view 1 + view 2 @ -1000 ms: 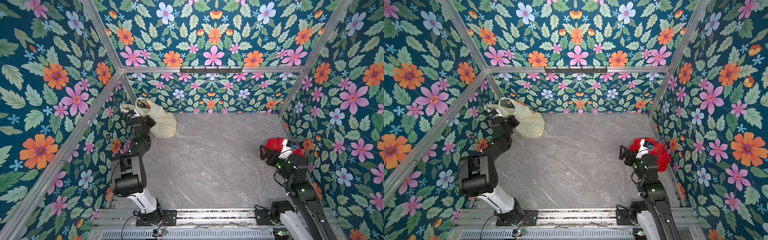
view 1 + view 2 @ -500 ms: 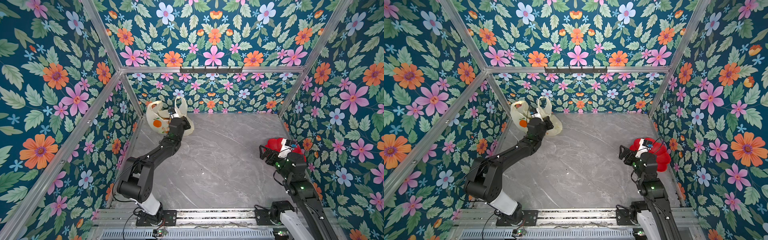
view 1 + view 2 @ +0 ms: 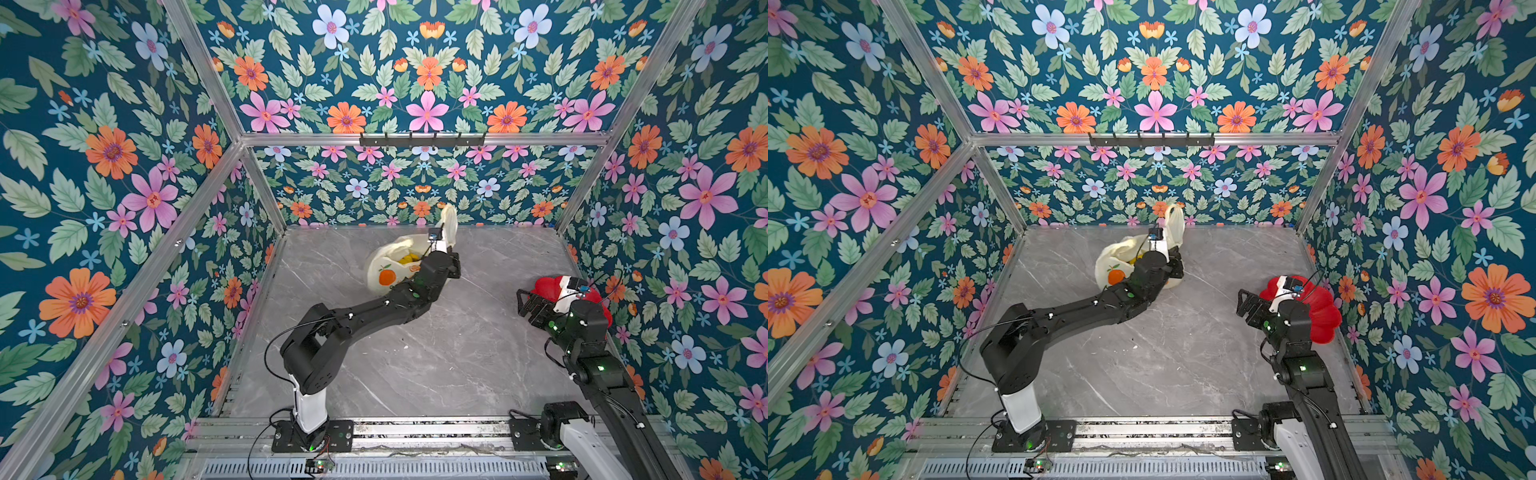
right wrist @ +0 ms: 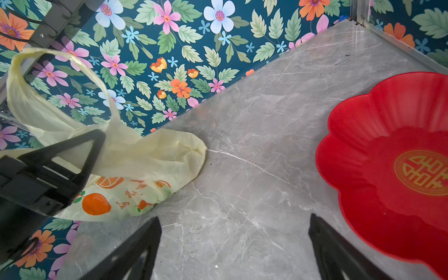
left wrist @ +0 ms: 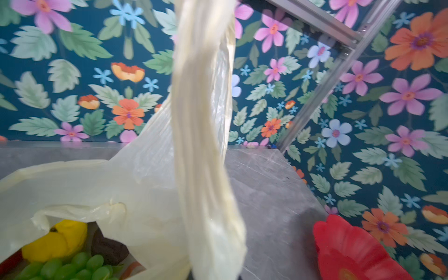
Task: Take fruits out of the plastic bag
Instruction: Move the plastic bag to the top-center of the table, then pick up the plastic bag from the top-center of the table.
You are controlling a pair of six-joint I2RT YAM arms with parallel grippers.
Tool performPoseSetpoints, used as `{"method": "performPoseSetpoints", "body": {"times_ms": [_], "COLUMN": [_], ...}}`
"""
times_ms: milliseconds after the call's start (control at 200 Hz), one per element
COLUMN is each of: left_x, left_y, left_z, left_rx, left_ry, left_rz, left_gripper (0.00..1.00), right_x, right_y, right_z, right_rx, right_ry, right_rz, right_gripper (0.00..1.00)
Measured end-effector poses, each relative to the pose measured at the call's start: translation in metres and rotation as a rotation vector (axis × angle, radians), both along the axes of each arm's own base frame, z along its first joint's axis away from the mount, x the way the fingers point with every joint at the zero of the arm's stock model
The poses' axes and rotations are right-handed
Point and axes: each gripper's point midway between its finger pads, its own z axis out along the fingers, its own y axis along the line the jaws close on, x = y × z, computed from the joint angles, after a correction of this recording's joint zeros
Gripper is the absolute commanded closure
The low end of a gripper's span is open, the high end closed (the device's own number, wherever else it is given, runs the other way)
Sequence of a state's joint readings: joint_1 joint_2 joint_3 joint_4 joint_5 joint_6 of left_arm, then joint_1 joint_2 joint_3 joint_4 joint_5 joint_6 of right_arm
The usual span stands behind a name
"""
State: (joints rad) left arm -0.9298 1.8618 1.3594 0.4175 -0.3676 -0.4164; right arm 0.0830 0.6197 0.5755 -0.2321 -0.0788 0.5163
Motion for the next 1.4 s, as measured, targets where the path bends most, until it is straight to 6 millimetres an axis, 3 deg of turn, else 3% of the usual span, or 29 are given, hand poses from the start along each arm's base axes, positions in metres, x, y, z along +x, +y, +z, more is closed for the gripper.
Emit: {"method": "performPoseSetpoints", "body": {"times_ms": [115, 300, 525, 790, 865, 985, 1070, 1300, 1400], "left_x": [-0.012, -0.018, -0.05, -0.13, -0.142, -0.143, -0.139, -0.113, -0.095], "left_y": [-0.03, -0.051, -0.039, -0.026, -0.013, 0.013, 0.028, 0.061, 0.07], "left_z": [-0.001, 0.013, 0.028, 0.059, 0.067, 0.078, 0.075, 0.023, 0.016], "left_rx": [0.022, 0.071, 0.2, 0.338, 0.374, 0.458, 0.565, 1.015, 1.134], "left_ry": [0.013, 0.037, 0.072, 0.062, 0.054, 0.031, 0.013, 0.024, 0.022], "left_rz": [-0.066, -0.141, -0.226, -0.408, -0.427, -0.388, -0.348, -0.245, -0.186], "left_gripper": [0.81, 0.56, 0.4, 0.31, 0.3, 0.22, 0.18, 0.12, 0.12], "right_x": [0.0, -0.001, -0.001, 0.001, 0.001, 0.001, 0.001, 0.0, -0.001], "right_y": [0.0, 0.0, 0.0, 0.0, 0.001, 0.004, 0.004, 0.008, 0.008], "right_z": [0.002, 0.002, 0.001, -0.011, -0.011, -0.011, -0.011, -0.011, -0.011], "right_rx": [0.003, 0.004, 0.007, 0.004, 0.009, 0.028, 0.034, 0.062, 0.062], "right_ry": [-0.004, -0.006, -0.004, 0.03, 0.034, 0.036, 0.036, 0.038, 0.036], "right_rz": [-0.001, -0.001, -0.003, -0.002, 0.003, 0.011, 0.012, 0.023, 0.023], "right_gripper": [0.04, 0.04, 0.04, 0.04, 0.04, 0.04, 0.04, 0.04, 0.04]}}
